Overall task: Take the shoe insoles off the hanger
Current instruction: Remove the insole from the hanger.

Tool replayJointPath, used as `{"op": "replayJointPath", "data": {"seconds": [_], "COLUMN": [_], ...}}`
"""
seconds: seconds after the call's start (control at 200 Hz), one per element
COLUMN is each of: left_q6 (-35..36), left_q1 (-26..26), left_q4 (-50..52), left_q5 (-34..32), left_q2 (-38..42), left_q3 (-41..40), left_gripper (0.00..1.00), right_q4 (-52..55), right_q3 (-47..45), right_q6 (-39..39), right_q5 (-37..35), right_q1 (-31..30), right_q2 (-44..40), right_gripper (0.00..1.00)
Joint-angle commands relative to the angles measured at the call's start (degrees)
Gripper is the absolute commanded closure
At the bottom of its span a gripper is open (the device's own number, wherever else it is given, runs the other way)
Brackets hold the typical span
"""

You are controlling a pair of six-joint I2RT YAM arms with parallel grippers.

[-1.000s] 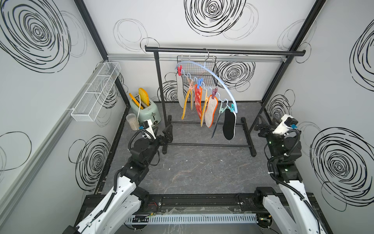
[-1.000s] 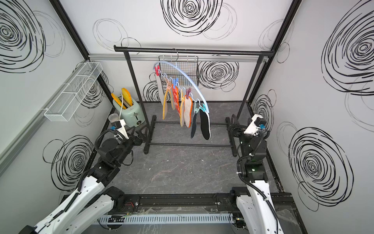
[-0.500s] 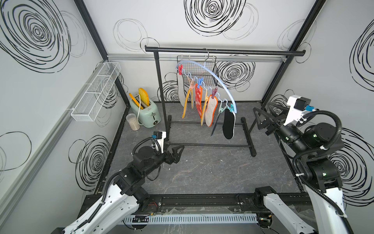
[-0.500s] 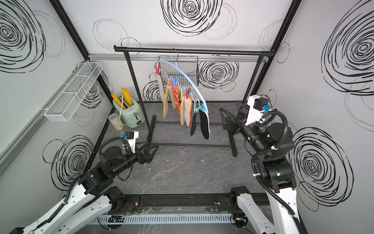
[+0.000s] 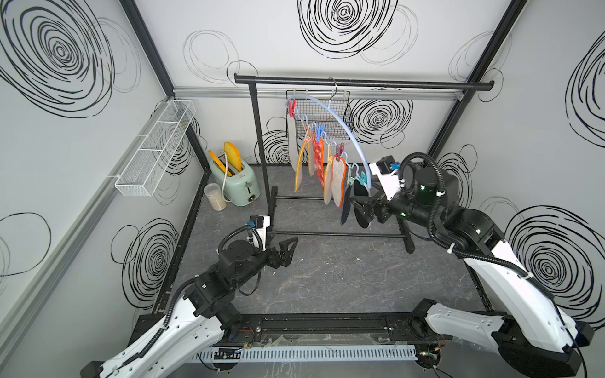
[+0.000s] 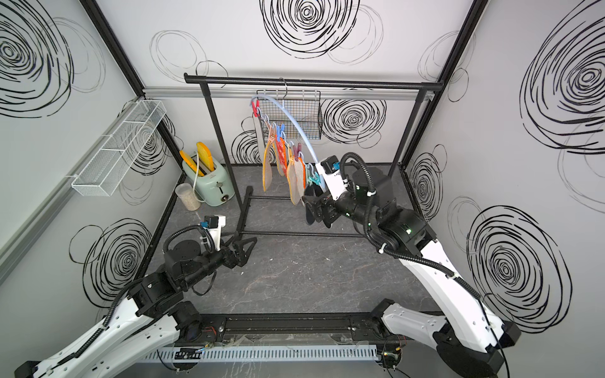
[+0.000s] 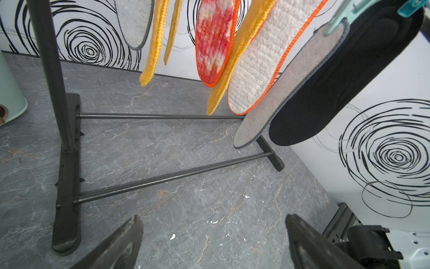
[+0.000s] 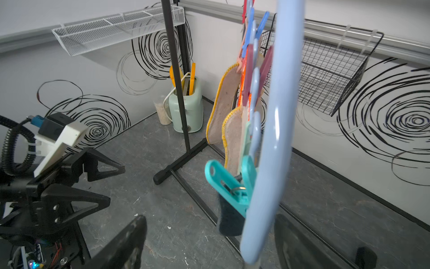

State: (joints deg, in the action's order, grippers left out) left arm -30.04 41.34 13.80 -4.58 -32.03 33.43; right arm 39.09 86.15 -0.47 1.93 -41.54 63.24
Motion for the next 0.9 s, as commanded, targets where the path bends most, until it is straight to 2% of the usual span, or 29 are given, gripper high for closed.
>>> {"op": "replayJointPath", "data": {"seconds": [0.0,0.34,0.45,0.555,0.645,0.77,0.895], "left_q6": [-0.8,-0.8,-0.1,0.3,1.4,8.1,12.8], "left_q1": [1.1,3.0,3.1,5.0,11.3,26.0,35.2], "left_q4": [1.0,1.5,-0.9,-8.7,-18.2,-23.7,-26.3], "left_q5": [-3.1,-5.4,-3.5,-1.3,-4.7,-22.1,-33.9], "left_q2": [0.7,0.2,-0.5,-2.9,-7.6,-19.6,-29.9], "left_q3": [-0.2,0.0,-0.3,-0.8,-0.4,6.6,14.4], "left_gripper": [0.01,0.0,0.04,0.06,0.06,0.02,0.01], "right_q4": [0.6,-3.8,-5.0,-5.9,-6.7,-7.9,-8.7], "right_q3": [1.0,1.0,1.9,1.9,1.5,0.8,0.1], "right_q6": [-2.7,-2.7,-1.2,0.6,3.2,6.2,8.1], "right_q5": [-10.3,-12.0,-8.3,-4.4,-0.1,5.7,7.4], "right_q1": [-1.4,-0.9,-0.5,0.5,2.0,3.6,4.4], "right_q2": [-0.4,0.1,-0.1,-1.2,-2.4,-3.5,-4.0], "right_gripper": [0.12,0.15,0.16,0.14,0.09,0.07,0.06]}}
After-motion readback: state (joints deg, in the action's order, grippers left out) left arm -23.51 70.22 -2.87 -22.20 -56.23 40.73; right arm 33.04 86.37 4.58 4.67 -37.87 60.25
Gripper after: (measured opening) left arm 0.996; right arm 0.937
